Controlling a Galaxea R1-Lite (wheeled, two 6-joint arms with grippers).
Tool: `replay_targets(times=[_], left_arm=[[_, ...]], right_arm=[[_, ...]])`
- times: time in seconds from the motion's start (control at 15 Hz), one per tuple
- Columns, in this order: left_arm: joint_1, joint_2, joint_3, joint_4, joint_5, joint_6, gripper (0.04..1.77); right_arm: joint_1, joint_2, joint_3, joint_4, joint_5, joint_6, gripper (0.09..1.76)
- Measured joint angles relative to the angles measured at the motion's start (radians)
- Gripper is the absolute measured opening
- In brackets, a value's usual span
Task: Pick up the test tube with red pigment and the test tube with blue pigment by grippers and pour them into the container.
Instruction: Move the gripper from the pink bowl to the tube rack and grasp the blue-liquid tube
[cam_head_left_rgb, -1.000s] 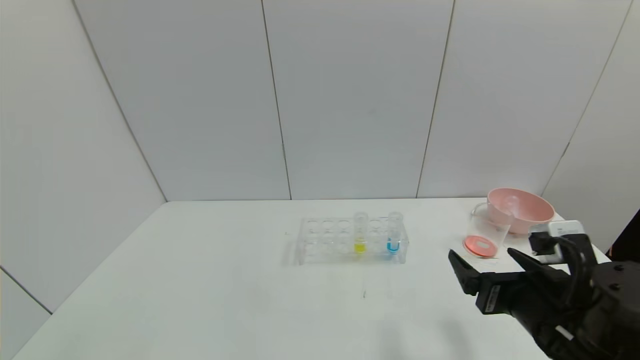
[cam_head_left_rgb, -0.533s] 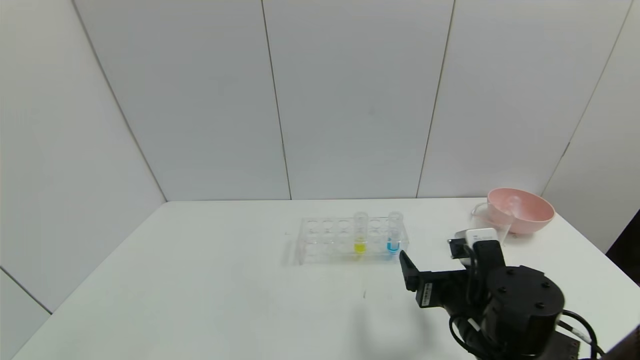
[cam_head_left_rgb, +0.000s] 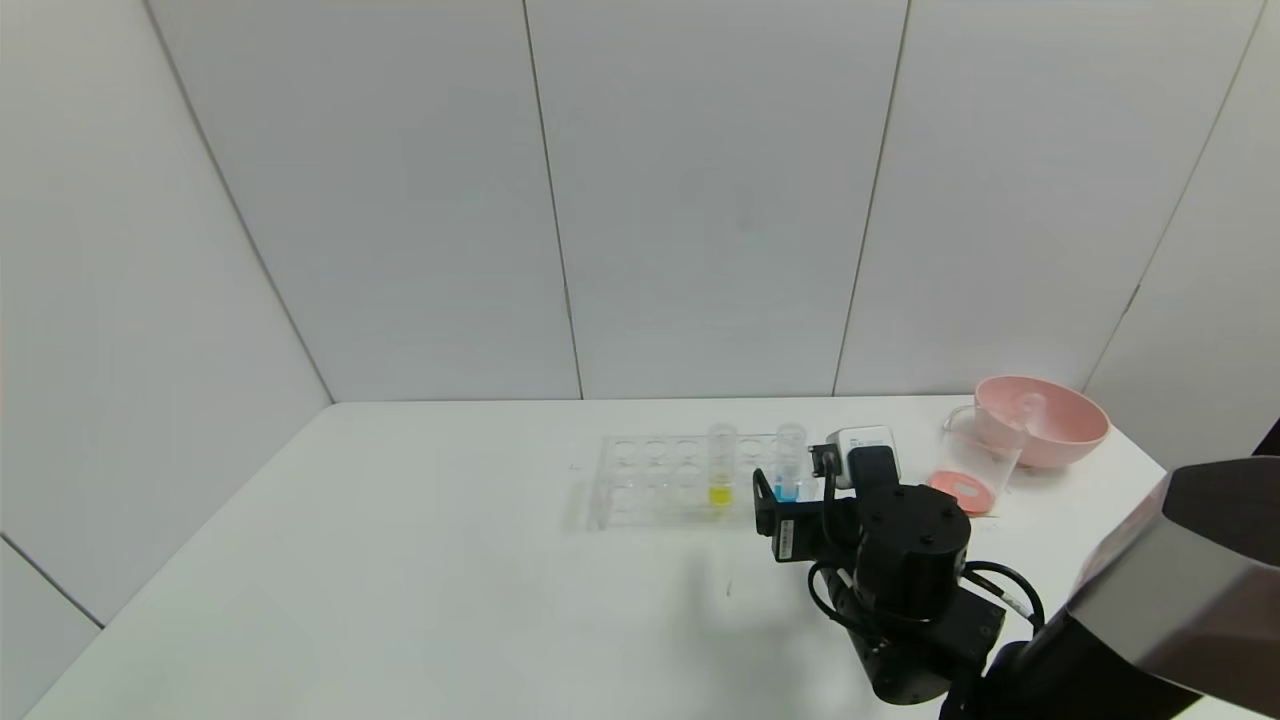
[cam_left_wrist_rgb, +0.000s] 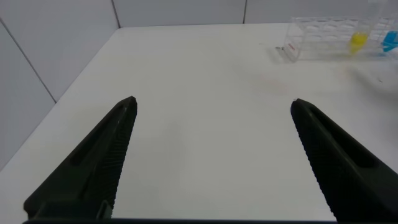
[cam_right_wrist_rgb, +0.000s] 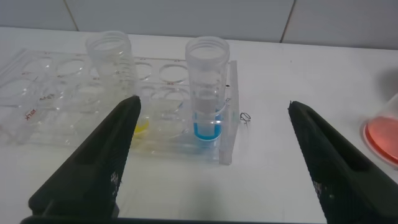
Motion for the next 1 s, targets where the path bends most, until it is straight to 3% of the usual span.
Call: replay_targets(times=[0.33,1.0], left_arm=[[0.0,0.0,0.0,0.0,0.0,0.0,1.76],[0.0,0.0,0.0,0.0,0.0,0.0,1.76]], right_arm=[[-0.049,0.071,-0.103,0.036,0.027,-0.004,1.7],[-0.054,0.087,-0.127,0.032,0.043,-0.005,1.7]])
